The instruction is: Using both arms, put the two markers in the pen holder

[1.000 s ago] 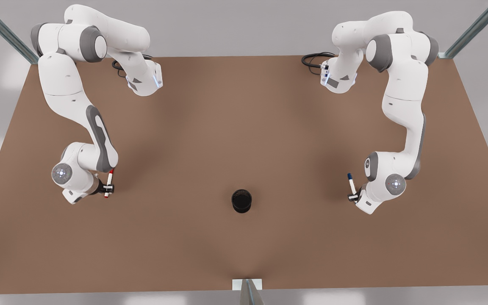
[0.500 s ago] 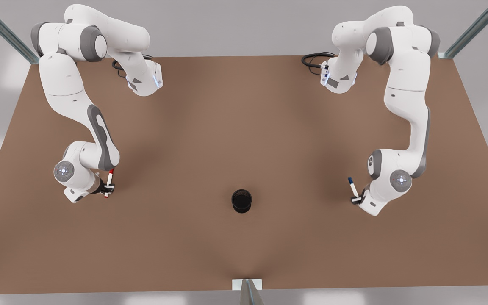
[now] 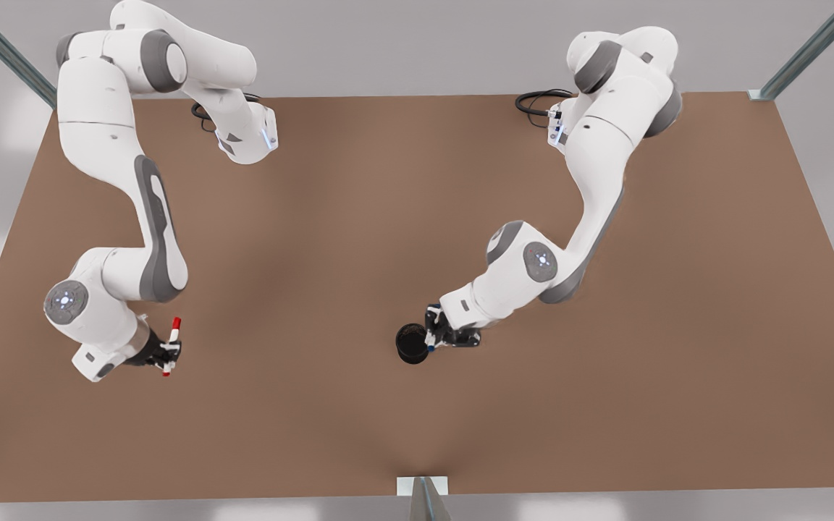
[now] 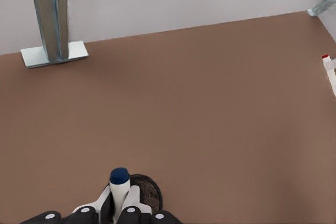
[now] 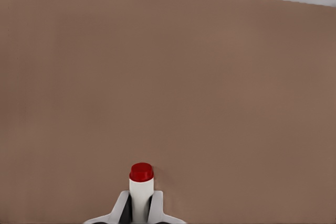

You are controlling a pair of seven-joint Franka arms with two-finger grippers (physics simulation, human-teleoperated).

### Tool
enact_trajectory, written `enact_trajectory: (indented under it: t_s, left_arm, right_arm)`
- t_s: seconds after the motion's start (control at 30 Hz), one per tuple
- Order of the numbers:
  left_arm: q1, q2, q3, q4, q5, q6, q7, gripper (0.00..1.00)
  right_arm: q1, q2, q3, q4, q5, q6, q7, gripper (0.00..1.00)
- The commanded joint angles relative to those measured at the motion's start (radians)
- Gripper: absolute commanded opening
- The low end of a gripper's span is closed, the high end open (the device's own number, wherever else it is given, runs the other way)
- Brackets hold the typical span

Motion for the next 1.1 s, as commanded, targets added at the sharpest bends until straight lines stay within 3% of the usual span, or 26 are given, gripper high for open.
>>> enact_trajectory:
  t_s: [0.0,0.1,0.23,0.43,0.63,1.0,1.03,1.07]
  left_arm:
    - [-0.058,0.059,0.004,0.03,-0.019,0.548,0.564,0.21]
    - [-0.1,0.119,0.01,0.063,0.013,0.66,0.564,0.21]
    - [-0.118,0.142,0.012,0.031,0.004,0.668,0.551,0.21]
    - [-0.068,0.099,0.012,-0.085,0.006,0.671,0.555,0.21]
    - [-0.072,0.067,0.007,-0.176,0.003,0.703,0.528,0.21]
    - [-0.066,0.065,0.012,-0.288,0.003,0.76,0.531,0.21]
    - [-0.066,0.067,0.012,-0.291,0.004,0.762,0.532,0.23]
    - [-0.066,0.07,0.012,-0.291,0.003,0.762,0.532,0.36]
  right_arm:
    - [-0.001,-0.006,0.066,0.083,-0.035,-0.309,0.036,0.21]
    - [0.001,-0.039,0.186,0.134,-0.035,-0.329,0.095,0.21]
    - [0.002,-0.052,0.336,0.151,-0.04,-0.318,0.248,0.21]
    - [0.192,0.004,0.322,0.287,-0.042,-0.246,0.325,0.21]
    - [0.281,0.112,0.318,0.436,-0.042,-0.197,0.358,0.21]
    - [0.301,0.126,0.313,0.436,-0.04,-0.159,0.362,0.21]
    - [0.301,0.126,0.313,0.434,-0.04,-0.16,0.362,0.21]
    - [0.3,0.126,0.313,0.434,-0.04,-0.16,0.36,0.21]
